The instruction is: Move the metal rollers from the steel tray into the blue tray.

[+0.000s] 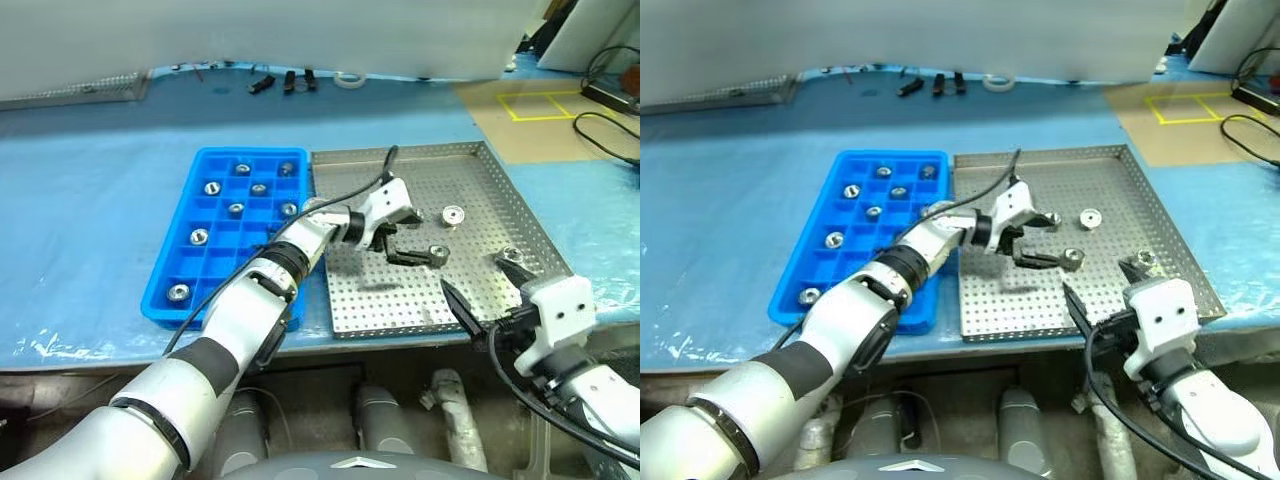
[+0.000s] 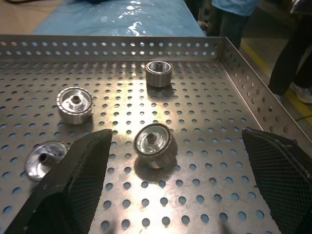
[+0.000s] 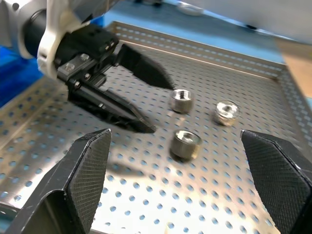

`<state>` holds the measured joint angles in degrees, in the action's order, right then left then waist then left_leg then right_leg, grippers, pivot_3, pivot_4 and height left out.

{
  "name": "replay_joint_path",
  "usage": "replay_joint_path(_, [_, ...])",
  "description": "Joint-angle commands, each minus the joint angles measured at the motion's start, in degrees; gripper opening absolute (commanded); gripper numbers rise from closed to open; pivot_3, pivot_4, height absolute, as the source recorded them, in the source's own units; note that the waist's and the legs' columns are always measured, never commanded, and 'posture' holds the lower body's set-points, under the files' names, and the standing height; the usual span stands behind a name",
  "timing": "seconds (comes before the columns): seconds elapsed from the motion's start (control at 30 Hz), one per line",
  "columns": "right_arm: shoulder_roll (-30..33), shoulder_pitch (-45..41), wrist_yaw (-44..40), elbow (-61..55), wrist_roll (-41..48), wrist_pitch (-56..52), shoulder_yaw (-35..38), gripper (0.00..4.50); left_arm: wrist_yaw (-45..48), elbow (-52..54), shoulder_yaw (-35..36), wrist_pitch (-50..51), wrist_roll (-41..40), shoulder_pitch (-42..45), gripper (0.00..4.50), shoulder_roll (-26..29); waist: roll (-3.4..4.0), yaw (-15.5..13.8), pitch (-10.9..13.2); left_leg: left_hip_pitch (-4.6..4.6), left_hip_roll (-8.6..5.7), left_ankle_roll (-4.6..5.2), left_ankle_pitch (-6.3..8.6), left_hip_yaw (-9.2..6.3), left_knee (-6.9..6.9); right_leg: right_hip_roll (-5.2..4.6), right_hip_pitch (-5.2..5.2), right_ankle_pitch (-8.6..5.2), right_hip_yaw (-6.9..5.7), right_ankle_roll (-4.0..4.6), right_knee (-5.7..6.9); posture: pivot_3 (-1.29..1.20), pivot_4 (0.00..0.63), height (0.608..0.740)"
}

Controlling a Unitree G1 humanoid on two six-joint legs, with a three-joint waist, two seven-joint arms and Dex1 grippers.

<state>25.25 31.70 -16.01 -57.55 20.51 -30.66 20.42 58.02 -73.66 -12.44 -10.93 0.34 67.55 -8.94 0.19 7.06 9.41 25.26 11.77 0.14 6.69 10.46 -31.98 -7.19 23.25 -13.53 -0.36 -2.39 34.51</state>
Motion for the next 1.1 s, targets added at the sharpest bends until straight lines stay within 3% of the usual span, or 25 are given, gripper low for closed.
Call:
replay_joint_path(0.03, [0.2, 4.8, 3.8, -2.5, 0.6, 6.7, -0.1, 4.5, -4.6, -1.7, 0.2, -0.8, 2.9, 2.5, 4.48, -3.2, 0.0, 1.9, 0.0, 0.08, 0.01, 0.02, 0.14, -0.01, -0.21, 0.0, 0.0, -0.03, 0.0, -0.06, 0.0, -0.85, 0.15, 0.74])
replay_joint_path(0.27, [1.1, 12.6, 7.4, -2.5, 0.7, 12.8, -1.4, 4.5, -9.9, -2.9, 0.9, 0.0, 5.3, 2.5, 4.48, -7.1, 0.03, 7.4, 0.0, 0.62, -0.14, 0.52, 0.55, -0.26, -0.65, -0.13, -0.17, -0.09, -0.13, -0.18, -0.49, -0.88, 0.15, 0.74])
replay_joint_path(0.47, [2.2, 14.3, 9.1, -2.5, 0.9, 14.2, -1.6, 4.5, -15.2, -3.6, 0.2, 1.3, 7.6, 2.1, 4.48, -9.4, 0.01, 11.6, 0.0, 0.82, -0.34, 0.81, 1.15, -0.31, -1.05, -0.47, -0.53, -0.1, -0.38, -0.25, -0.94, -0.88, 0.15, 0.74])
replay_joint_path(0.57, [2.7, 14.6, 9.8, -2.5, 1.1, 14.3, -1.3, 4.5, -20.1, -4.1, -0.5, 2.8, 9.8, 1.5, 4.48, -9.3, 0.02, 13.2, 0.0, 0.79, -0.59, 0.9, 1.28, -0.33, -1.08, -0.8, -0.71, -0.18, -0.66, -0.4, -0.96, -0.88, 0.15, 0.74])
replay_joint_path(0.77, [3.9, 13.8, 11.2, -2.5, 1.5, 14.0, -2.2, 4.5, -19.7, -4.1, -0.4, 2.6, 11.3, 0.7, 4.48, -9.1, 0.02, 15.2, 0.0, 0.78, -1.05, 1.25, 1.5, -0.51, -1.13, -1.29, -1.23, -0.33, -1.06, -0.68, -1.35, -0.87, 0.15, 0.74])
replay_joint_path(0.93, [5.9, 12.3, 12.6, -2.5, 3.2, 13.2, -2.2, 4.5, -19.0, -4.0, 0.0, 2.3, 11.4, 0.7, 3.29, -8.9, 0.02, 16.5, 0.0, 0.8, -1.47, 1.54, 1.68, -0.52, -1.19, -1.78, -1.39, -0.23, -1.13, -0.6, -1.47, -0.86, 0.15, 0.74])
replay_joint_path(0.97, [6.4, 12.0, 12.8, -2.5, 3.6, 13.1, -2.2, 4.5, -18.8, -4.1, 0.0, 2.5, 11.4, 0.6, 3.29, -8.9, 0.02, 16.6, 0.0, 0.8, -1.51, 1.58, 1.7, -0.53, -1.19, -1.9, -1.44, -0.24, -1.17, -0.67, -1.48, -0.86, 0.15, 0.74])
replay_joint_path(1.1, [8.2, 11.2, 14.1, -2.5, 5.1, 12.5, -2.0, 4.5, -17.5, -4.0, 0.3, 2.3, 11.1, 0.4, 2.25, -8.6, 0.02, 17.2, 0.0, 0.77, -1.73, 1.79, 1.83, -0.62, -1.24, -2.16, -1.79, -0.27, -1.28, -0.8, -1.72, -0.85, 0.15, 0.74])
